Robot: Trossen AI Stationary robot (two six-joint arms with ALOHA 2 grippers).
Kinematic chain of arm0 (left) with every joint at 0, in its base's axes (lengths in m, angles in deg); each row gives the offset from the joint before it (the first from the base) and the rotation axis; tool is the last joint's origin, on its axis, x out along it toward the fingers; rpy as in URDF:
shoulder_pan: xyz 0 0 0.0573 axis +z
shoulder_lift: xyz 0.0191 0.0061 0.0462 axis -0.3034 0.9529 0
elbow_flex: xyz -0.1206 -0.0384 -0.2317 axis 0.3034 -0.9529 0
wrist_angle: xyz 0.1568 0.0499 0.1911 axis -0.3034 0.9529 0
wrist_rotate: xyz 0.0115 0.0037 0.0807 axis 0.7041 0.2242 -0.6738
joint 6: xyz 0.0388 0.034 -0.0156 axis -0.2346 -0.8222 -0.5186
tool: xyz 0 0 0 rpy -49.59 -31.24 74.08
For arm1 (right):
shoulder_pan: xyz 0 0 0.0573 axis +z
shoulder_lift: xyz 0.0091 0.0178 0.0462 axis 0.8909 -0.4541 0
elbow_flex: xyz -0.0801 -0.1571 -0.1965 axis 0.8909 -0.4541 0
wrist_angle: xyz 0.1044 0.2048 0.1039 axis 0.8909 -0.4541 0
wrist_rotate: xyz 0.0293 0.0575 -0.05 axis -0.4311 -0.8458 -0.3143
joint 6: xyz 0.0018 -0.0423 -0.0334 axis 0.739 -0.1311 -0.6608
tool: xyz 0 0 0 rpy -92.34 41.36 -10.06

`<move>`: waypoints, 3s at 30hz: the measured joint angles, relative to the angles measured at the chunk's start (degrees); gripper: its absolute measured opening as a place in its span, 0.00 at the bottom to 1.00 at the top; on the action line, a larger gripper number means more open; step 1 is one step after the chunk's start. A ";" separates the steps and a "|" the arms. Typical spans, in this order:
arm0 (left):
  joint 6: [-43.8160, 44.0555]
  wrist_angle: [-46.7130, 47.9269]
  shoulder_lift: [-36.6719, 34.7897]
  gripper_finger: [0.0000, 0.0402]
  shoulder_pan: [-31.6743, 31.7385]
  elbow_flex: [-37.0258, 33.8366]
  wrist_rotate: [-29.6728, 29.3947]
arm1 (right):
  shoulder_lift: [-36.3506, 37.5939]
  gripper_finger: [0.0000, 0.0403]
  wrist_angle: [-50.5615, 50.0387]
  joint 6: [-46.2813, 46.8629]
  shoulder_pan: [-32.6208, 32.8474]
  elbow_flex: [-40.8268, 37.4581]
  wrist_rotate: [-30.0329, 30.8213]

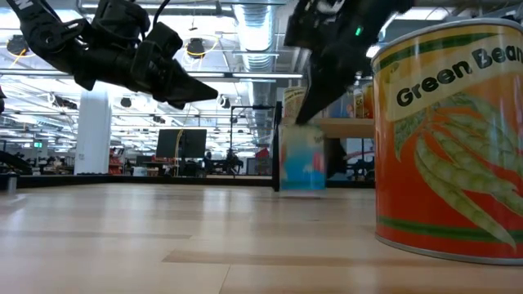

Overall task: Pick and place cans onto a shelf
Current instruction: Put the canned tomatoes on the shelf aligned with the other canned tomatoes

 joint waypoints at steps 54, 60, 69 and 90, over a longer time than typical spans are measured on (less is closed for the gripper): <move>1.29 0.40 0.00 0.02 0.00 0.00 -0.04 | 33.03 0.01 -37.57 9.56 -47.71 0.49 14.40; 1.29 0.40 0.00 0.02 0.00 0.00 -0.04 | 32.41 0.02 -35.20 5.84 -51.27 0.44 13.39; 1.38 0.40 0.00 0.02 -0.02 0.00 -0.02 | 32.23 0.02 -34.99 3.83 -51.69 3.45 8.70; 1.42 0.44 0.00 0.02 0.00 0.00 -0.04 | 29.04 0.06 -34.95 2.18 -51.69 3.66 8.17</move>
